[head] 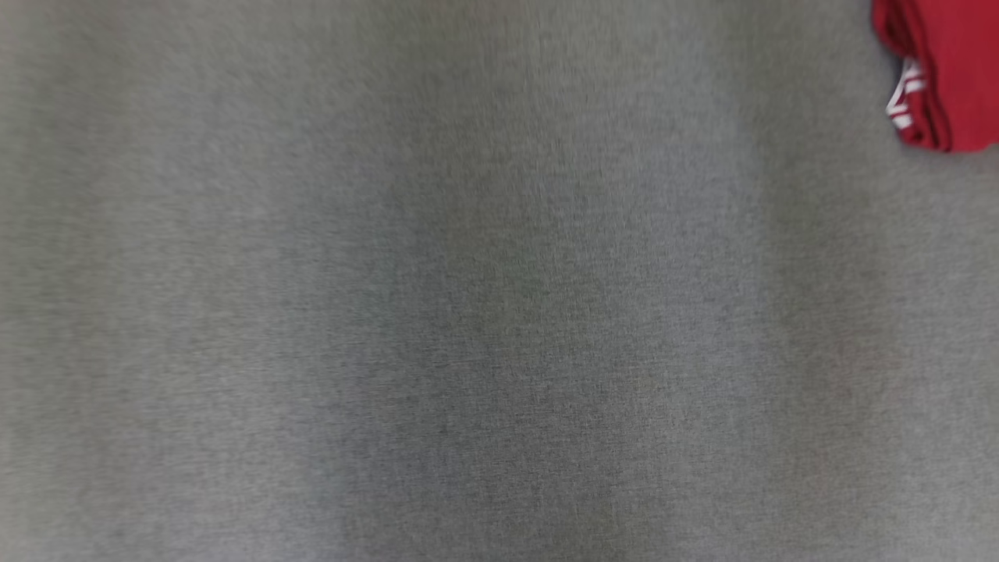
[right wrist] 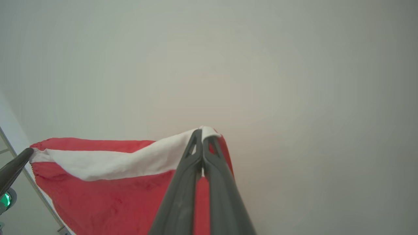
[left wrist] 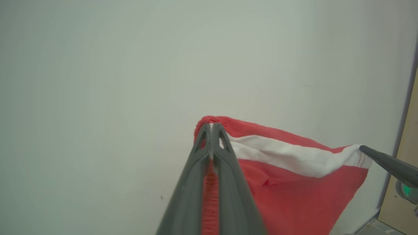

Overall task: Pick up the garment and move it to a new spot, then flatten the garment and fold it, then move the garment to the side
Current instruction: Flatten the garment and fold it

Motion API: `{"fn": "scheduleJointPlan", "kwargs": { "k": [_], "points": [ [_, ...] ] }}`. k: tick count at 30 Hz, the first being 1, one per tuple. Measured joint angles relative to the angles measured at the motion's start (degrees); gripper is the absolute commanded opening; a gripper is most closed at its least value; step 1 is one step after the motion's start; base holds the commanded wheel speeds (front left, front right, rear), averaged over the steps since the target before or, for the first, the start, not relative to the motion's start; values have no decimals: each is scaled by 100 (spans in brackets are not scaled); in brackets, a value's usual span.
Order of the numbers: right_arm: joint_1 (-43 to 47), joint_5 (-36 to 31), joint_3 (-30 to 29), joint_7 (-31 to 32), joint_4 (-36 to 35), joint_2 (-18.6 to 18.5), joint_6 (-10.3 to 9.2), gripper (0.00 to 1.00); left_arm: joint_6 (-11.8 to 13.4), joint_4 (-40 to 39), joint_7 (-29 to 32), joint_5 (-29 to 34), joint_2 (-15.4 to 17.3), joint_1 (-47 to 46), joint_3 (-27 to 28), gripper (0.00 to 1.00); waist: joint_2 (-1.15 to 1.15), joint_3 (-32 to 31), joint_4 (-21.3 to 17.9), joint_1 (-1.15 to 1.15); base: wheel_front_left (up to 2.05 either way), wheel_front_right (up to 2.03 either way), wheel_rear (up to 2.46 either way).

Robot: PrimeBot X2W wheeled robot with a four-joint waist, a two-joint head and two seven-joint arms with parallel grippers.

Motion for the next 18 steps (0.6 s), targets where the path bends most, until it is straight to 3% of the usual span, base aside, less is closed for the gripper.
{"fn": "scheduleJointPlan", "kwargs": {
  "k": [5, 10, 14, 18],
  "points": [
    [-539, -51, 162, -153, 333, -27, 0, 0, -5, 318, -305, -265, 15, -498, -459, 0, 0, 449, -101, 0, 0, 0, 0],
    [-533, 119, 408, -245, 383, -203, 0, 0, -5, 493, -586, -772, 33, -440, -811, 0, 0, 708, -202, 0, 0, 0, 0],
    [-156, 352, 644, -304, 186, -526, -2, 0, -5, 250, -926, -1151, 137, 97, -1128, 0, 0, 691, -255, -1, 0, 0, 0],
    [776, 659, 891, -396, -417, -1046, -1, 0, -5, -335, -1267, -1400, 363, 946, -1528, 0, -1, 534, -249, -3, 0, 0, 0]
  ]
}}
